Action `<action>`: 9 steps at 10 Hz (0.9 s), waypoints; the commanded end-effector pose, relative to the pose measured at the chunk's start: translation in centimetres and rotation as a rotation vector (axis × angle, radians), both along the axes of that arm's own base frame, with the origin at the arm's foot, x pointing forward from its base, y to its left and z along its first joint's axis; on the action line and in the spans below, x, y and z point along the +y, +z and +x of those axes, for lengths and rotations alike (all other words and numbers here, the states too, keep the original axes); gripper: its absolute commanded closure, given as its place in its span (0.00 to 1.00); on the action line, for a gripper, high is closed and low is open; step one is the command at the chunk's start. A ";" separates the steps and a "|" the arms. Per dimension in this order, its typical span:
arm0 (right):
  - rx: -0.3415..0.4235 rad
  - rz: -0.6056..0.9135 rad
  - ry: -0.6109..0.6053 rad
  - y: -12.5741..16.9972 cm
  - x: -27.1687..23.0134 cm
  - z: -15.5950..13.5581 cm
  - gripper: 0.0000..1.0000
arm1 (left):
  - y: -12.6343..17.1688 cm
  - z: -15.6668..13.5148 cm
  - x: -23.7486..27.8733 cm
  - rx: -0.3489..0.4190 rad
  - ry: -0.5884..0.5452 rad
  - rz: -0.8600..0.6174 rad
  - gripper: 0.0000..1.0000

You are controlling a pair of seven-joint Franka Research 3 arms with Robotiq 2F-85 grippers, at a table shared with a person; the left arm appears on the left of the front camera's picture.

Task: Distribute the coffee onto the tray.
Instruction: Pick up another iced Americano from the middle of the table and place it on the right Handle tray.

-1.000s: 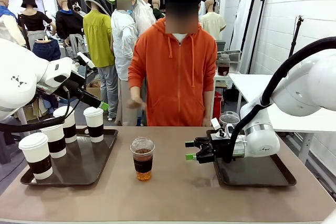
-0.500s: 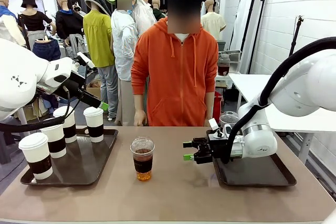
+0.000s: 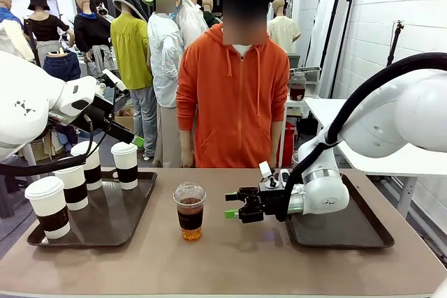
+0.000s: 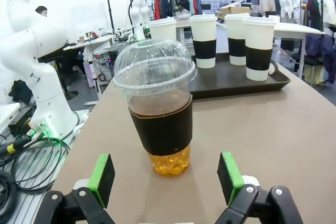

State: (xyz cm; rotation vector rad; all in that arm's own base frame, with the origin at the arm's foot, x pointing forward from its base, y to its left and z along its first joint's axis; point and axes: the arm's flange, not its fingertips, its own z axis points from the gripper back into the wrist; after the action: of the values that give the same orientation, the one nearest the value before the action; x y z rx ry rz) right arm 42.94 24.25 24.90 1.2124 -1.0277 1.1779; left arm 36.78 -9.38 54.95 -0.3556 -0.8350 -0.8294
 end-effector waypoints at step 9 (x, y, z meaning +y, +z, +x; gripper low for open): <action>0.011 -0.016 0.039 -2.7 6.9 1.1 0.00 | -0.2 0.1 0.2 0.004 -0.003 -0.010 0.00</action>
State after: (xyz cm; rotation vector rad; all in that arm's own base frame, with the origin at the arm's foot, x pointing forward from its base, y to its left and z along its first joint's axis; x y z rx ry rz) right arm 43.71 30.35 22.37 1.2469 -0.9845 1.2193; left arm 36.78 -9.38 54.95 -0.3556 -0.8350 -0.8294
